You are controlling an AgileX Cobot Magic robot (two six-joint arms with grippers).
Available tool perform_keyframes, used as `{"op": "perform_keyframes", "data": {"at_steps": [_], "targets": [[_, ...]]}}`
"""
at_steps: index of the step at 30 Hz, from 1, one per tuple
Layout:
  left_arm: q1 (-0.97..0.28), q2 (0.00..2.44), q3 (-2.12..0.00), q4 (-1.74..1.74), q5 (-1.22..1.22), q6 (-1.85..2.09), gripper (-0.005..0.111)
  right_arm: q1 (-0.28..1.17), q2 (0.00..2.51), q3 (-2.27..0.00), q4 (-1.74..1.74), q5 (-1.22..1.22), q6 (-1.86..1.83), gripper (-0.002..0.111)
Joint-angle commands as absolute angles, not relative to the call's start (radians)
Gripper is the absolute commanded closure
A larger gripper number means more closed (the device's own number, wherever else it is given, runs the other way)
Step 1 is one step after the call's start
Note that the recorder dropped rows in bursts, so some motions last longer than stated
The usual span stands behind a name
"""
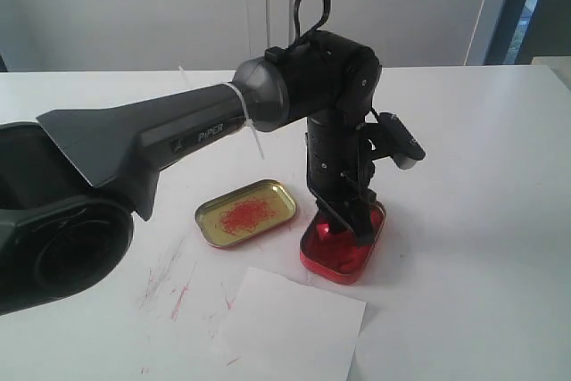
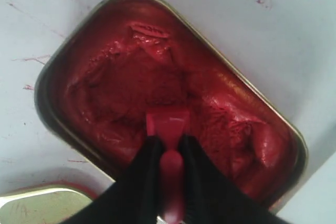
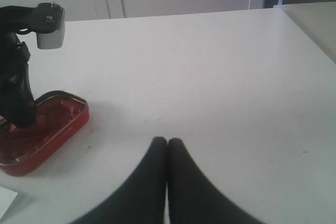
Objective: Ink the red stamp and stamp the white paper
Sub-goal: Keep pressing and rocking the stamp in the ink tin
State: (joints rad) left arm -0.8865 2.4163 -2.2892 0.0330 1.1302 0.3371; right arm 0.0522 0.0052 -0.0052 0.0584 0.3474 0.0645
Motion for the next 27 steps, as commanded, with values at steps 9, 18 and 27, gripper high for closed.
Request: {"op": "perform_keyframes", "data": {"at_steps": [9, 18, 27], "targets": [[-0.89, 2.333, -2.294, 0.019, 1.221, 0.339, 0.107, 0.049, 0.0, 0.0, 0.052, 0.341, 0.065, 0.108], [-0.89, 2.309, -2.294, 0.024, 1.221, 0.339, 0.107, 0.049, 0.0, 0.0, 0.052, 0.341, 0.065, 0.108], [-0.89, 2.309, -2.294, 0.024, 1.221, 0.339, 0.107, 0.049, 0.0, 0.0, 0.052, 0.341, 0.065, 0.108]]}}
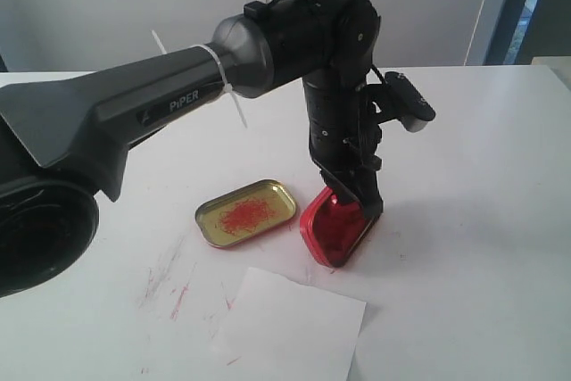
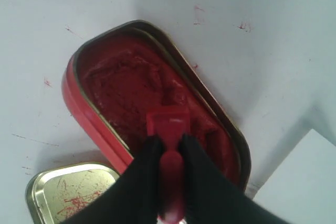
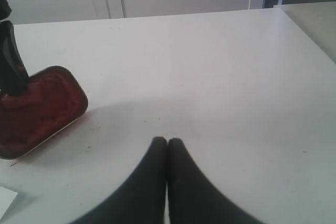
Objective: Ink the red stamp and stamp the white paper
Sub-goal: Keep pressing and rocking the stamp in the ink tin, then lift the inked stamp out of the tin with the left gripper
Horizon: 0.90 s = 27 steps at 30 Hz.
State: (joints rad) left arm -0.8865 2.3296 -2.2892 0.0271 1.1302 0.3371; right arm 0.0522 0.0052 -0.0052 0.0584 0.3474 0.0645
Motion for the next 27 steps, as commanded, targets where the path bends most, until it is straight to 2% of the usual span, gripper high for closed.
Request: {"op": "perform_keyframes", "data": {"at_steps": [1, 18, 27], "targets": [[-0.89, 2.311, -2.294, 0.024, 1.221, 0.339, 0.107, 0.049, 0.0, 0.0, 0.052, 0.341, 0.065, 0.108], [-0.89, 2.362, -2.294, 0.007, 1.177, 0.339, 0.107, 0.049, 0.0, 0.0, 0.052, 0.341, 0.065, 0.108], [-0.89, 2.305, -2.294, 0.0, 1.211, 0.335, 0.107, 0.049, 0.0, 0.0, 0.052, 0.341, 0.065, 0.108]]}}
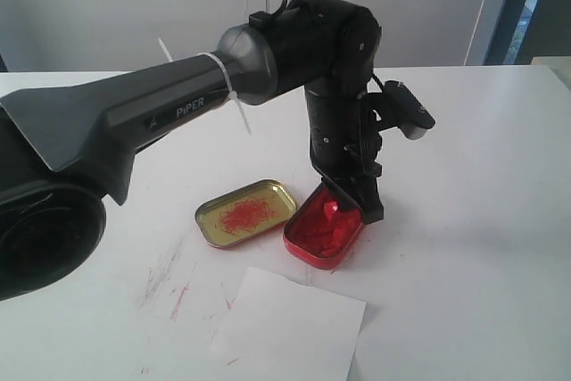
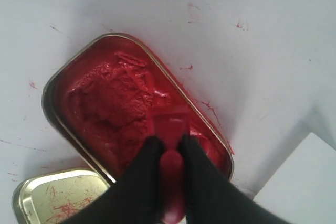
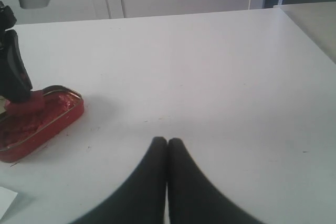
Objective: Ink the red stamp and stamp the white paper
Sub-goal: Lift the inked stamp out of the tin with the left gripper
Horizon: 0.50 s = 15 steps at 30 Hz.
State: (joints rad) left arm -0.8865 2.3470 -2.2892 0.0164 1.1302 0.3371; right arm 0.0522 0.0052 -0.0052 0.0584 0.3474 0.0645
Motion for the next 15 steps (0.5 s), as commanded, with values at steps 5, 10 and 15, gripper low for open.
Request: {"op": "perform_keyframes", "data": {"at_steps": [5, 10, 15], "targets": [[-0.89, 2.257, -2.294, -0.038, 1.221, 0.335, 0.107, 0.049, 0.0, 0.0, 0.052, 0.341, 0.065, 0.108], [-0.89, 2.196, -2.29, -0.074, 1.221, 0.336, 0.107, 0.049, 0.0, 0.0, 0.052, 0.341, 0.065, 0.108], [-0.89, 2.132, -2.221, -0.096, 1.221, 0.336, 0.107, 0.049, 0.0, 0.0, 0.052, 0.341, 0.065, 0.108]]}}
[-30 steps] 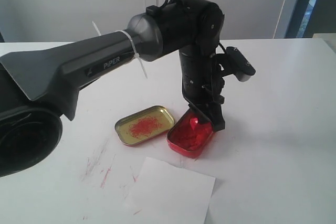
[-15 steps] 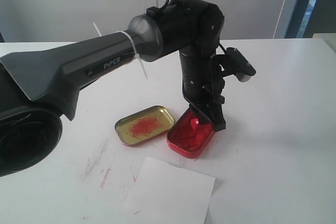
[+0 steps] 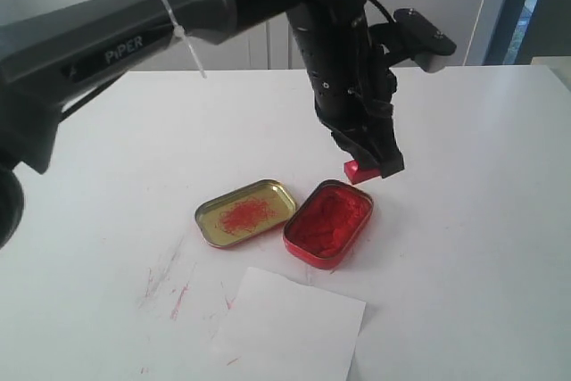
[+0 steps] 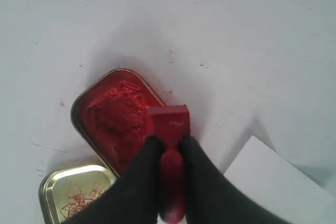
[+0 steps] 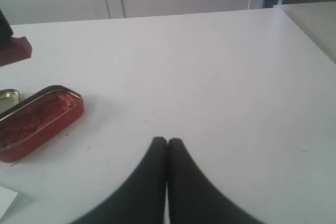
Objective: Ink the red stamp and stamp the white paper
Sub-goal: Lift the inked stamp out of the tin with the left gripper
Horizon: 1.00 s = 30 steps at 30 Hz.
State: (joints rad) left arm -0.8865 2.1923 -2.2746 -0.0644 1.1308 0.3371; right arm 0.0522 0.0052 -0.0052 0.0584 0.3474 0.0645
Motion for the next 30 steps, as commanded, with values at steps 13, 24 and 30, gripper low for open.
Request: {"op": "perform_keyframes", "data": {"at_steps": [13, 24, 30], "targets": [[-0.89, 1.845, -1.667, -0.096, 1.023, 0.329, 0.107, 0.049, 0.0, 0.0, 0.052, 0.341, 0.065, 0.108], [-0.892, 1.687, -1.307, -0.104, 0.764, 0.349, 0.107, 0.049, 0.0, 0.0, 0.052, 0.341, 0.065, 0.108], [-0.892, 1.718, -1.234, -0.205, 0.65, 0.378, 0.107, 0.049, 0.0, 0.0, 0.052, 0.341, 0.065, 0.108]]}}
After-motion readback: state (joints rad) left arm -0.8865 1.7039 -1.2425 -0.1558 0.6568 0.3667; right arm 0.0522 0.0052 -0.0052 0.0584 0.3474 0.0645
